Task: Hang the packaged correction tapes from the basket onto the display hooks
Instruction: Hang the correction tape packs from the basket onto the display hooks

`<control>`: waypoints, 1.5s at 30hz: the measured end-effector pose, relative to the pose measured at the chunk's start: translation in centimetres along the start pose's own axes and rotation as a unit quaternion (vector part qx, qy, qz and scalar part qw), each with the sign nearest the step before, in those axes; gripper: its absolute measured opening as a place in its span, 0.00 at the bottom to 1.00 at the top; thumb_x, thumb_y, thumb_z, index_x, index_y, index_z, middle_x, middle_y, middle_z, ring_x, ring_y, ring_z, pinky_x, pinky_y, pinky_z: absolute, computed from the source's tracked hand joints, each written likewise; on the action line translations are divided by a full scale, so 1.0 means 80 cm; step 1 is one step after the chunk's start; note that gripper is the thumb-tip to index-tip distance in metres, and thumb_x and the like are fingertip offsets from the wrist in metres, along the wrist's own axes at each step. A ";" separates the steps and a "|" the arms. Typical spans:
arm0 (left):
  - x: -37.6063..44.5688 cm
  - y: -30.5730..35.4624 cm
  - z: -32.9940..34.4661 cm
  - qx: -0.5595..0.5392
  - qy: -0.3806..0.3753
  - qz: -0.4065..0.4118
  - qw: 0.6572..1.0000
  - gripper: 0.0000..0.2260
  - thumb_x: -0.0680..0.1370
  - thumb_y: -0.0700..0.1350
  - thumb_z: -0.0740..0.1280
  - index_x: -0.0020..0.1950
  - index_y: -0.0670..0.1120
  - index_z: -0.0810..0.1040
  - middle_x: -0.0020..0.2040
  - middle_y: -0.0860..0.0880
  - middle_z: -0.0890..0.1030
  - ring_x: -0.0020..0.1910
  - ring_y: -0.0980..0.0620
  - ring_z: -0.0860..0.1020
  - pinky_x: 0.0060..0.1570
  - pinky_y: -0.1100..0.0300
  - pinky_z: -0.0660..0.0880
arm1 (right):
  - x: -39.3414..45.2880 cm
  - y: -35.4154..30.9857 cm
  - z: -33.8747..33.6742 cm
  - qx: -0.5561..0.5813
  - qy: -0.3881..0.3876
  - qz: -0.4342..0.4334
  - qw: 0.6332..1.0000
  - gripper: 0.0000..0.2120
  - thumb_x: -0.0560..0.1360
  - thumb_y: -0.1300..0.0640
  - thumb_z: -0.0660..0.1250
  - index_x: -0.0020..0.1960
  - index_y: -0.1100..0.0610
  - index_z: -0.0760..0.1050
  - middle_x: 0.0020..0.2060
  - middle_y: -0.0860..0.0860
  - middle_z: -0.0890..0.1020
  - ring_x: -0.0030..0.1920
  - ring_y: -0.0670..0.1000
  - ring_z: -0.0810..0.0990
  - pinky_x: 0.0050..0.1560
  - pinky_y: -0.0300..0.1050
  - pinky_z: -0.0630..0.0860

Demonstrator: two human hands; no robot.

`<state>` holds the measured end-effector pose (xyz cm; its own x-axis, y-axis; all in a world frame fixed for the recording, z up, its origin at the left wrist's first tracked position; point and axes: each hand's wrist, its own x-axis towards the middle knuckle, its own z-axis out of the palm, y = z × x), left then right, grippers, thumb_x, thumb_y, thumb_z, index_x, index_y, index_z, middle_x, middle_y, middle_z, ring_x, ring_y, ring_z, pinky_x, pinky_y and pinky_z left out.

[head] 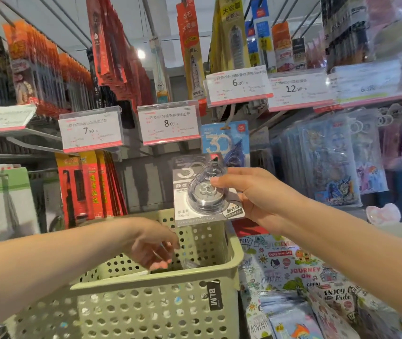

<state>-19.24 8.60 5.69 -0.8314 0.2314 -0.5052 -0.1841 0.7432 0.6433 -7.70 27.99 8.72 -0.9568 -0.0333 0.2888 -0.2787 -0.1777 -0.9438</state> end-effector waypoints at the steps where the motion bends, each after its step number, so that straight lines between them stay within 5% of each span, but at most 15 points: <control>1: 0.005 -0.001 0.004 0.018 -0.013 -0.010 1.000 0.07 0.77 0.43 0.63 0.42 0.41 0.71 0.35 0.46 0.75 0.31 0.53 0.73 0.28 0.64 0.72 | -0.001 -0.001 -0.001 -0.001 -0.002 -0.003 1.000 0.14 0.71 0.64 0.70 0.56 0.63 0.78 0.50 0.58 0.85 0.38 0.50 0.83 0.32 0.41 0.78; 7: 0.021 -0.005 0.020 0.069 -0.026 -0.021 0.997 0.08 0.77 0.45 0.66 0.41 0.41 0.76 0.39 0.46 0.78 0.38 0.52 0.77 0.39 0.61 0.76 | -0.008 -0.003 -0.004 0.000 -0.012 -0.004 1.000 0.13 0.71 0.63 0.70 0.56 0.62 0.78 0.52 0.58 0.84 0.39 0.50 0.83 0.32 0.41 0.79; 17: 0.025 -0.010 0.024 0.060 -0.039 0.003 0.997 0.08 0.78 0.37 0.61 0.40 0.42 0.76 0.37 0.47 0.76 0.31 0.54 0.77 0.28 0.66 0.75 | -0.008 -0.003 -0.001 -0.015 -0.012 -0.008 1.000 0.08 0.71 0.64 0.71 0.49 0.57 0.79 0.50 0.55 0.85 0.43 0.50 0.82 0.39 0.41 0.78; 21: 0.013 0.003 0.023 -0.052 -0.043 0.035 0.997 0.09 0.77 0.33 0.56 0.45 0.38 0.75 0.35 0.43 0.77 0.22 0.55 0.79 0.23 0.66 0.76 | -0.008 -0.003 0.000 -0.007 -0.005 -0.003 1.000 0.06 0.70 0.65 0.71 0.43 0.55 0.77 0.44 0.53 0.85 0.41 0.50 0.82 0.41 0.41 0.79; 26: -0.011 0.014 0.008 -0.080 -0.028 0.099 0.991 0.08 0.77 0.32 0.58 0.54 0.35 0.74 0.42 0.41 0.81 0.33 0.52 0.83 0.35 0.62 0.81 | -0.009 -0.004 -0.002 0.016 0.007 0.011 1.000 0.06 0.71 0.66 0.70 0.41 0.57 0.75 0.37 0.51 0.84 0.31 0.46 0.82 0.30 0.38 0.79; 28: -0.022 0.017 -0.002 -0.071 0.004 0.123 0.990 0.12 0.78 0.32 0.60 0.61 0.33 0.73 0.48 0.39 0.81 0.37 0.49 0.82 0.34 0.61 0.81 | -0.012 -0.006 -0.003 0.029 -0.003 0.010 1.000 0.05 0.71 0.67 0.69 0.40 0.58 0.78 0.36 0.52 0.85 0.30 0.45 0.82 0.28 0.36 0.78; 32: -0.044 0.017 -0.020 -0.087 0.065 0.175 0.978 0.13 0.77 0.32 0.60 0.62 0.34 0.71 0.50 0.35 0.79 0.38 0.44 0.79 0.37 0.56 0.80 | -0.010 -0.006 -0.008 0.031 -0.013 0.001 0.999 0.13 0.71 0.65 0.69 0.56 0.62 0.78 0.49 0.54 0.85 0.41 0.46 0.84 0.40 0.34 0.80; 37: -0.064 0.012 -0.034 -0.134 0.167 0.235 0.948 0.07 0.77 0.32 0.61 0.55 0.36 0.73 0.42 0.39 0.79 0.34 0.47 0.77 0.32 0.57 0.79 | -0.019 -0.008 -0.012 0.052 -0.023 -0.008 0.998 0.09 0.72 0.66 0.68 0.51 0.62 0.80 0.44 0.52 0.86 0.36 0.44 0.84 0.36 0.34 0.80; 41: -0.065 0.008 -0.038 -0.169 0.238 0.282 0.914 0.03 0.76 0.33 0.62 0.46 0.37 0.74 0.38 0.40 0.79 0.34 0.47 0.75 0.38 0.54 0.75 | -0.025 -0.006 -0.019 0.038 -0.037 -0.016 0.998 0.09 0.72 0.65 0.67 0.51 0.60 0.81 0.48 0.53 0.86 0.42 0.46 0.84 0.48 0.38 0.79; 45: -0.064 0.004 -0.043 -0.201 0.237 0.312 0.898 0.07 0.77 0.37 0.63 0.53 0.36 0.75 0.40 0.41 0.77 0.32 0.51 0.72 0.37 0.56 0.72 | -0.031 -0.004 -0.023 0.035 -0.044 -0.016 0.998 0.10 0.72 0.65 0.66 0.52 0.59 0.81 0.48 0.54 0.86 0.43 0.48 0.84 0.44 0.38 0.81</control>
<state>-16.87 5.54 10.45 -0.9507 0.1603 0.2656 0.2996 0.2521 0.9202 -5.37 29.93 8.00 -0.9356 -0.1113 0.3350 -0.3003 -0.2478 -0.9211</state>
